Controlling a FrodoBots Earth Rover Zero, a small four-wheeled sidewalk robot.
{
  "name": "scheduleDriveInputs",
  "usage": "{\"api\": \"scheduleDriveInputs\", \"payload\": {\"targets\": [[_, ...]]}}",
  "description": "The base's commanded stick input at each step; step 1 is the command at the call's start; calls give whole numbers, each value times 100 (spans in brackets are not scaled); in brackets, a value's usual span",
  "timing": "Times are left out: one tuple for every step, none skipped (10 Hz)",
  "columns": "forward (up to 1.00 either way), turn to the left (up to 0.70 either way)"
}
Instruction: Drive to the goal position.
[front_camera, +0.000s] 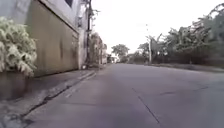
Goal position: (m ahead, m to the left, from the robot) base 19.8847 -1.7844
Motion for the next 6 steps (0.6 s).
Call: {"api": "scheduleDriveInputs", "payload": {"targets": [[100, 0], [100, 0], [100, 0], [100, 0], [100, -13], [100, -28]]}}
